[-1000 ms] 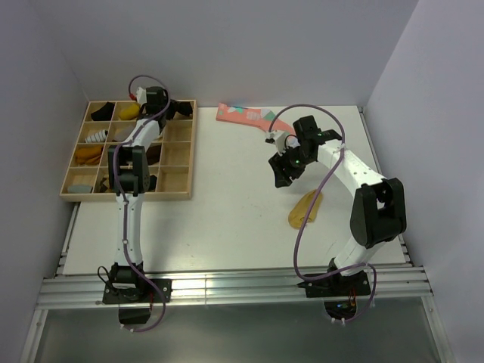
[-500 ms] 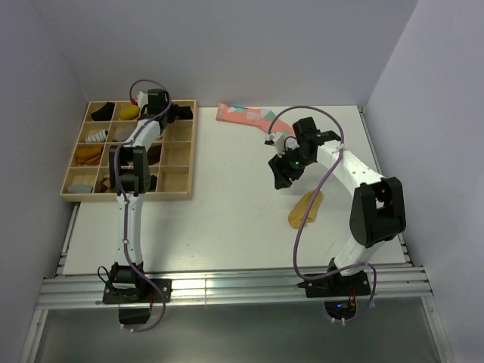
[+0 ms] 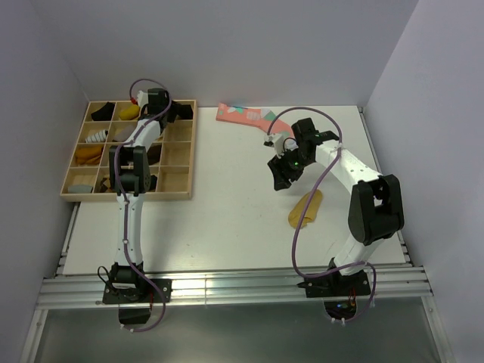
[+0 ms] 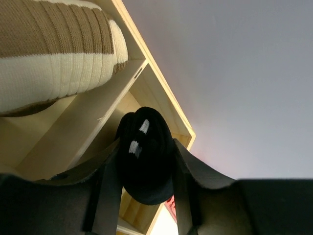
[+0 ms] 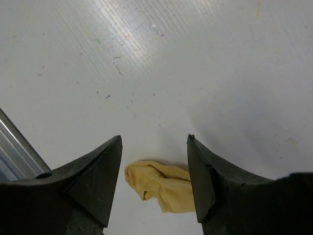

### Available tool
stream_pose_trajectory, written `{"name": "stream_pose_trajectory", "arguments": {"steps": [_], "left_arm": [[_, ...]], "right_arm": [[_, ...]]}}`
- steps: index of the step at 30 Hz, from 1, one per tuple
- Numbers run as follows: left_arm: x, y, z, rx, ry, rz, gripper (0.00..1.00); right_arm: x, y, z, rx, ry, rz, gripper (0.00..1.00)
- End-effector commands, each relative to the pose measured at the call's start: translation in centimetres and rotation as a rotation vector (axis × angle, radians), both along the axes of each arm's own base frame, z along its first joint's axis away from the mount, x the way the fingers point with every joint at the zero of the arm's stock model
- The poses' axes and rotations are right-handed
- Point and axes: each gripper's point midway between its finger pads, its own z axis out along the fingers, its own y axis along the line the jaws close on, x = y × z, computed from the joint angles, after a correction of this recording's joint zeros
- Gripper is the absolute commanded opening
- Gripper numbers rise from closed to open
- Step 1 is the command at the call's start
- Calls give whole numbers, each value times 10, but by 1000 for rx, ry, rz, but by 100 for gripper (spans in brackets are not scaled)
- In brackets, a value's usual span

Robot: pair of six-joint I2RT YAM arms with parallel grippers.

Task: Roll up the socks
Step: Place the sock in the storage box.

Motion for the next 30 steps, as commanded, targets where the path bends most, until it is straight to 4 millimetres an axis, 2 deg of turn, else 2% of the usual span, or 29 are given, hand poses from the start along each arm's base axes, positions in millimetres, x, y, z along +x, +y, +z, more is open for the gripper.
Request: {"name": "stream_pose_trajectory", "arguments": {"steps": [1,11,16,17,18,20,21,30], "left_arm": [[-8,-9,8,10,25,-17,47],[-13,-8,14,23,41,-22,53],[-23,-6,10,14,71,-9,57],[-24,-6,17,11,59,-8,57],[-28,-5,12,9,76,1,58],[-29,-4,19,9,65,1,58],[-32,-4,15,5,74,0,59],[-41,-2,45,17,21,-8,62]], "right_arm": [[1,0,4,14,-9,14,63],[0,3,4,22,1,23,63],[0,3,5,28,5,28,63],[0,4,5,28,6,31,63],[0,4,4,27,7,32,63],[0,4,4,28,12,34,63],[0,4,3,29,17,33,63],[0,7,6,45,19,37,63]]}}
